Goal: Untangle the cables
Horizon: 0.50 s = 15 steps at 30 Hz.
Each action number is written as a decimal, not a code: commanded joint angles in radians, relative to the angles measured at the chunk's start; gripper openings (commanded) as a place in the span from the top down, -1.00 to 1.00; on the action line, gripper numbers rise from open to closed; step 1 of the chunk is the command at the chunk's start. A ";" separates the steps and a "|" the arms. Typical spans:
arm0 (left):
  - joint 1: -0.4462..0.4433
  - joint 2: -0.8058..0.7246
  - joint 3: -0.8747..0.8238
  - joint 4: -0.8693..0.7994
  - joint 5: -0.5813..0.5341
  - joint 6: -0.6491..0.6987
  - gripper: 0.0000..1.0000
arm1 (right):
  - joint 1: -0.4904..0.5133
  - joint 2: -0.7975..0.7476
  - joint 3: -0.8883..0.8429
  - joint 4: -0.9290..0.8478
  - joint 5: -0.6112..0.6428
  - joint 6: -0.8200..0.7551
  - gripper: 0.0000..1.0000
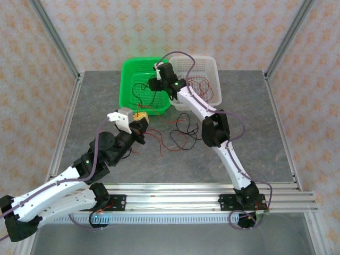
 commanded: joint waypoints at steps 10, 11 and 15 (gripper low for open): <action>-0.009 0.053 0.113 -0.067 -0.052 -0.034 1.00 | -0.004 -0.306 -0.051 -0.146 0.120 -0.008 -0.59; -0.010 0.064 0.124 -0.073 -0.057 -0.030 1.00 | -0.004 -0.331 -0.070 -0.152 0.134 -0.005 -0.62; -0.009 0.129 0.196 -0.090 -0.085 -0.001 1.00 | -0.014 -0.463 -0.177 -0.183 0.198 0.025 -0.86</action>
